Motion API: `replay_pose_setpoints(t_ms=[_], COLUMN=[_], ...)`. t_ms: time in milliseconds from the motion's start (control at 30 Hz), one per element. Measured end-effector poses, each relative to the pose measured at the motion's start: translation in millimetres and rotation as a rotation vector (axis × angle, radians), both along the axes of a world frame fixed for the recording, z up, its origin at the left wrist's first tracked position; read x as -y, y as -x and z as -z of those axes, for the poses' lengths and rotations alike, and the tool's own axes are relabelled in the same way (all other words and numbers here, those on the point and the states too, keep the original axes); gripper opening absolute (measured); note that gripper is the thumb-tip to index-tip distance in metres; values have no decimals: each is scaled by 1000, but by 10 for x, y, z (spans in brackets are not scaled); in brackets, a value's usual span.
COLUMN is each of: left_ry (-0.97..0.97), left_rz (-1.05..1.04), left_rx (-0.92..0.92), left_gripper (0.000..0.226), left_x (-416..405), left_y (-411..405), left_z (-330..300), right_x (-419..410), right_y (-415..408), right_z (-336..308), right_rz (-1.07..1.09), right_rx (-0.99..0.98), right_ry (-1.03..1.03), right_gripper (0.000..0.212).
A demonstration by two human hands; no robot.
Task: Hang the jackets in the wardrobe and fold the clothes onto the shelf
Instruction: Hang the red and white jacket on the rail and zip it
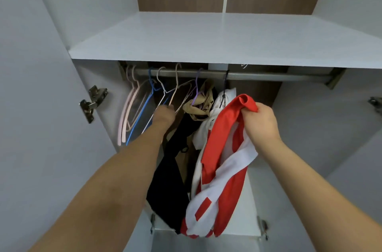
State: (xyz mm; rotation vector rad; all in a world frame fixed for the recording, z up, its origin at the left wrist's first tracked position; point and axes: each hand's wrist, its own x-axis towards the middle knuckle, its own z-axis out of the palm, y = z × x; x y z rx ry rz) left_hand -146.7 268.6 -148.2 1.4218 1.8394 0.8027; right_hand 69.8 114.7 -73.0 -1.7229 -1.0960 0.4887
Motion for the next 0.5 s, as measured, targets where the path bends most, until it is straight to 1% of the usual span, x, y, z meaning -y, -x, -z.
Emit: replay_pose_setpoints(t_ms=[33, 133, 233, 300, 367, 500], left_ry=[-72, -190, -274, -300, -308, -307], left_rz=[-36, -83, -85, -44, -23, -57], left_rx=[-27, -32, -119, -193, -267, -400], left_gripper=[40, 40, 30, 24, 25, 24], left_x=[33, 292, 790, 1229, 1704, 2692], left_y=[20, 133, 276, 320, 329, 328], left_z=[-43, -136, -220, -318, -450, -776], right_x=[-13, 11, 95, 163, 230, 305], right_y=[-15, -65, -111, -152, -176, -252], right_z=[7, 49, 112, 165, 202, 277], right_rz=[-2, -35, -91, -125, -160, -191], right_rx=[-25, -86, -96, -75, -51, -63], right_ry=[-1, 26, 55, 89, 134, 201], right_gripper=[35, 32, 30, 28, 25, 22])
